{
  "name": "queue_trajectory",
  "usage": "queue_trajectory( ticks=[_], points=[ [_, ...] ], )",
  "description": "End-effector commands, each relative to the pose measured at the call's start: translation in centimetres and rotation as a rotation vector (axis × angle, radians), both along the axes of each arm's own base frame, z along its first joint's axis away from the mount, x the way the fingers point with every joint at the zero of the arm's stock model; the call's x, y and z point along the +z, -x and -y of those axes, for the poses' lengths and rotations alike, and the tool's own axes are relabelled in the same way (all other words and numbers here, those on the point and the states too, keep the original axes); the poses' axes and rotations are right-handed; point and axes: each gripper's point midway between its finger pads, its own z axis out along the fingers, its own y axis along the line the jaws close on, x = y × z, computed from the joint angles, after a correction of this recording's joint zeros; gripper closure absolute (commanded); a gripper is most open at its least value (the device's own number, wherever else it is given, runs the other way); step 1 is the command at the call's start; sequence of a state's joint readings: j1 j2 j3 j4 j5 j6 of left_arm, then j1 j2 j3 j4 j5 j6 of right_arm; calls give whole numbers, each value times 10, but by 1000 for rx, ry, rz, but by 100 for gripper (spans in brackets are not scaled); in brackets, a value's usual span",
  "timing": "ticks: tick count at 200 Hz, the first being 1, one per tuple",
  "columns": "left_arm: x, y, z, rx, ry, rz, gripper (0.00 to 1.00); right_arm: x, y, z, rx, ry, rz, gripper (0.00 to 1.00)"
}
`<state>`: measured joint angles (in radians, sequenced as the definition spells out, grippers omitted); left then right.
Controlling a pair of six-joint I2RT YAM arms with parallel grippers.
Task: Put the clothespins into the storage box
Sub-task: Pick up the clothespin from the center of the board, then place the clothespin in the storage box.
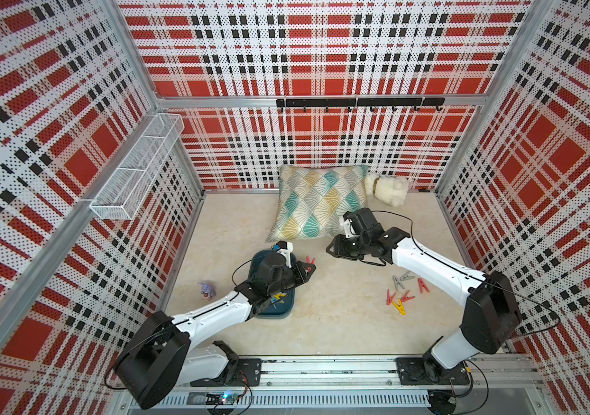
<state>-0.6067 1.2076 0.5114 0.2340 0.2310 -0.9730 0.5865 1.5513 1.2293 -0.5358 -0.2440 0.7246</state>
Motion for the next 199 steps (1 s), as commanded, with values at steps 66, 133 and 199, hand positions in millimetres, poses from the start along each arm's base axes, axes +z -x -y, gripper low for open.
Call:
queue_trajectory(
  ticks=[66,133,199],
  points=[
    [-29,-13,-112,254,-297,-59,92,-60,25,120,-182,340,-57,59],
    [-56,-8,-138,304,-462,-125,55,-111,58,173,-300,438,-180,62],
    [-44,-10,-128,290,-444,-93,42,-135,69,190,-322,513,-226,66]
  ],
)
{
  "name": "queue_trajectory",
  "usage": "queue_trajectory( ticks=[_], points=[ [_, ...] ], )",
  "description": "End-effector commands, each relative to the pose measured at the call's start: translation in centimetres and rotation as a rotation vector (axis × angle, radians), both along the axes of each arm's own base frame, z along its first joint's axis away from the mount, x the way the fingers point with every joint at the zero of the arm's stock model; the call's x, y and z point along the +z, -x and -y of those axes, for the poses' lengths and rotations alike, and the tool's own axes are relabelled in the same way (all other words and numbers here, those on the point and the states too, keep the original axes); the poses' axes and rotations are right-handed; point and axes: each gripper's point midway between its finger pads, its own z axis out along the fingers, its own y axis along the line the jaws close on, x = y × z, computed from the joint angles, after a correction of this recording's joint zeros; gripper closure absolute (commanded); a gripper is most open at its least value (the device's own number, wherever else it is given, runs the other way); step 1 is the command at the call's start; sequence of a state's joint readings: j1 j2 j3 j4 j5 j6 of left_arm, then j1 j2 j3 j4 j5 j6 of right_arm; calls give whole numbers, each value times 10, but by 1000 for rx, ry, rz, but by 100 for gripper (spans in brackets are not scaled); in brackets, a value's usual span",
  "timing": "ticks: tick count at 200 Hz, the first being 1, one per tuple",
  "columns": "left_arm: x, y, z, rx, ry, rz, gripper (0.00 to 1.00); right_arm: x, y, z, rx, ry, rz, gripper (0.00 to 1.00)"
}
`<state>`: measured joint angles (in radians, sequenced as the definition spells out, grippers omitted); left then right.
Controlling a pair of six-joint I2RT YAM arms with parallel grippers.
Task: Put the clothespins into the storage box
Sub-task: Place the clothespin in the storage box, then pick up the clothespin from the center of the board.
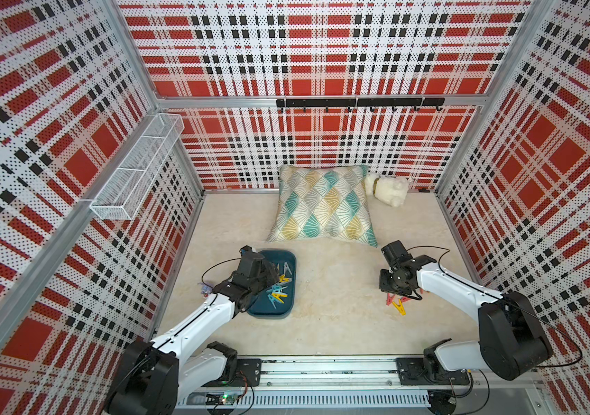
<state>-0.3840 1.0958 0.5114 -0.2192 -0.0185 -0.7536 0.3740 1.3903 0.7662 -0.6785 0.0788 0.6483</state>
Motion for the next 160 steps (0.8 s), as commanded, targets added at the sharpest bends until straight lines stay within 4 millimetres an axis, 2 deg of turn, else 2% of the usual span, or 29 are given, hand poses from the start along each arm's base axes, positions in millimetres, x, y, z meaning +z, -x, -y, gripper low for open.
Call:
queue_trajectory(
  ticks=[1,62,114,160],
  points=[
    [12,-4,2,-7,-11,28,42,-2,-4,7,-23,29,12,66],
    [18,-4,13,-28,8,45,43,-19,-2,7,-20,38,-19,70],
    [24,-4,23,-45,22,56,44,-25,-4,5,-16,37,-24,74],
    [34,-4,37,-70,42,76,44,-22,-8,3,-16,20,-11,86]
  ],
)
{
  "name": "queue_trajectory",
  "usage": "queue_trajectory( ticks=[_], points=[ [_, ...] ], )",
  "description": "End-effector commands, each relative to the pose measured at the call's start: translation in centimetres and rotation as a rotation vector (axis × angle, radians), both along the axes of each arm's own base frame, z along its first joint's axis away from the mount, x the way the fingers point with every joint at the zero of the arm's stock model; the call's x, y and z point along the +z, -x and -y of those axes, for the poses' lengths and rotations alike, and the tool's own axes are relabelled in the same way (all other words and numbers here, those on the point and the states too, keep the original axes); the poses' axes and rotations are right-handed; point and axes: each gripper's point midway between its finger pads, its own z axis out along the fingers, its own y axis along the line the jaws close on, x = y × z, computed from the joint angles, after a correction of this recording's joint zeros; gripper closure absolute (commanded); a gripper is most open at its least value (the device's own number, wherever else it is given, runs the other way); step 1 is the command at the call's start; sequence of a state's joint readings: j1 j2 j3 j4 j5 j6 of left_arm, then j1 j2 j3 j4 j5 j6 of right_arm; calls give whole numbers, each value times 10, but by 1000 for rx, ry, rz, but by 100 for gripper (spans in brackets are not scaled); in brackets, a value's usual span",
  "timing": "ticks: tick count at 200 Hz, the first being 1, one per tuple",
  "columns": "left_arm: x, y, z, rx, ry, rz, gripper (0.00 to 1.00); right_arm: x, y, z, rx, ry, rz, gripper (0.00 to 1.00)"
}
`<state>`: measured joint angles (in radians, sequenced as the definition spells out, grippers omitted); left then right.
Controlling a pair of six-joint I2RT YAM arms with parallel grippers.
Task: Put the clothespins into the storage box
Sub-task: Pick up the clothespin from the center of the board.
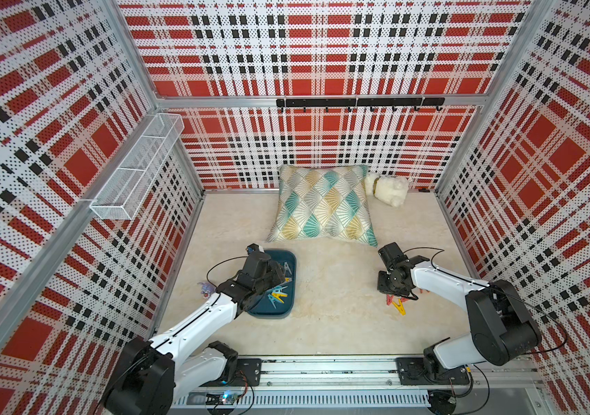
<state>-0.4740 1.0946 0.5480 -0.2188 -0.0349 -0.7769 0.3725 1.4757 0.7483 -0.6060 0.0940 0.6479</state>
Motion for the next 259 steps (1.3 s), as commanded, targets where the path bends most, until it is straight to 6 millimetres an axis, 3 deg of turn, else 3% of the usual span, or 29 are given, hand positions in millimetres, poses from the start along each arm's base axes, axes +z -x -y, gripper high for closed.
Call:
queue_trajectory(
  ticks=[1,39,74,171,259],
  points=[
    [19,-6,10,-9,24,43,44,0,-3,1,-11,-5,14,86],
    [37,-5,38,-76,94,94,44,18,-13,-10,-5,-61,55,97],
    [48,-1,64,-148,170,126,41,34,-23,-29,11,-158,76,100],
    [49,18,116,-309,381,131,38,85,-47,-105,85,-512,134,100],
    [44,31,166,-425,430,85,38,118,-58,-170,172,-606,161,100]
  ],
)
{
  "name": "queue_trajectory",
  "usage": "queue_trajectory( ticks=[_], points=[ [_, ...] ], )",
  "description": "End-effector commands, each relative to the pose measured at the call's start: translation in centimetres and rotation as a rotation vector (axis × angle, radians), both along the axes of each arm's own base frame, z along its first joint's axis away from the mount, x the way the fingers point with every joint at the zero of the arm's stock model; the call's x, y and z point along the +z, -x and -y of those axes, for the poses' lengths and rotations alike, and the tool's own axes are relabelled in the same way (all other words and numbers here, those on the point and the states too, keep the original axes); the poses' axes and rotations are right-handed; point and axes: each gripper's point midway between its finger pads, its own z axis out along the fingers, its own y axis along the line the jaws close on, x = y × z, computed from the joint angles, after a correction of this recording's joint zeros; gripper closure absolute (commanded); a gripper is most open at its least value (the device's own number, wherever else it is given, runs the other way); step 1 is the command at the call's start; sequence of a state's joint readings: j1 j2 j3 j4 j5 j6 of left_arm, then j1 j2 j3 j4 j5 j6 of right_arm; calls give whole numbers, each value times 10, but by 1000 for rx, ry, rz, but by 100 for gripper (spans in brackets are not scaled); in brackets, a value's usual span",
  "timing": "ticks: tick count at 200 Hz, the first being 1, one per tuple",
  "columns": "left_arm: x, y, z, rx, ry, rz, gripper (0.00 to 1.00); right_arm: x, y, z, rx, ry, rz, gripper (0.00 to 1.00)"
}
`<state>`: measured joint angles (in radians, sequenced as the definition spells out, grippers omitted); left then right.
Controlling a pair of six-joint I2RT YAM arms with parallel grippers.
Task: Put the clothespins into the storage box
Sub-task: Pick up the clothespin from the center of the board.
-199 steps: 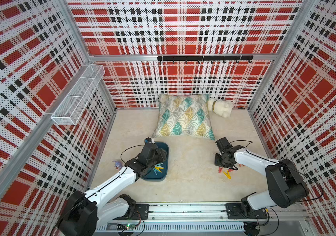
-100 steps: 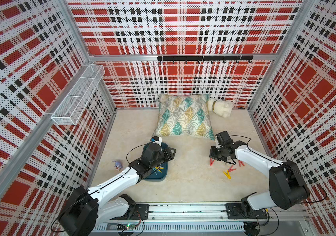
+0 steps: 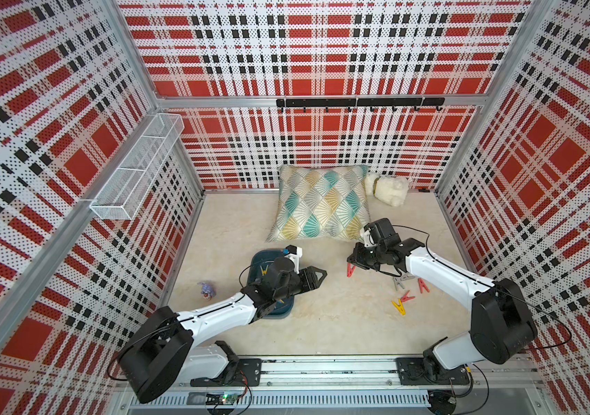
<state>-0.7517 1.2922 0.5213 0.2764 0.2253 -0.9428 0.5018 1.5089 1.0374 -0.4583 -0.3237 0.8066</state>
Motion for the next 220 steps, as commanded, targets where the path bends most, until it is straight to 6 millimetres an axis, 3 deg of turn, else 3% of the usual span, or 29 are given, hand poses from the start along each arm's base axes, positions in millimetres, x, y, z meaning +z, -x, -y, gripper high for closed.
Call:
queue_trajectory(
  ticks=[1,93,143,220],
  points=[
    [21,-4,20,-32,54,39,38,8,-5,-20,15,-39,8,100],
    [19,-10,28,-24,56,33,38,18,0,-71,88,-75,13,100],
    [14,-10,28,-23,46,26,59,20,7,-84,112,-84,14,100],
    [12,-11,25,-13,42,23,84,24,11,-81,119,-75,28,98]
  ],
)
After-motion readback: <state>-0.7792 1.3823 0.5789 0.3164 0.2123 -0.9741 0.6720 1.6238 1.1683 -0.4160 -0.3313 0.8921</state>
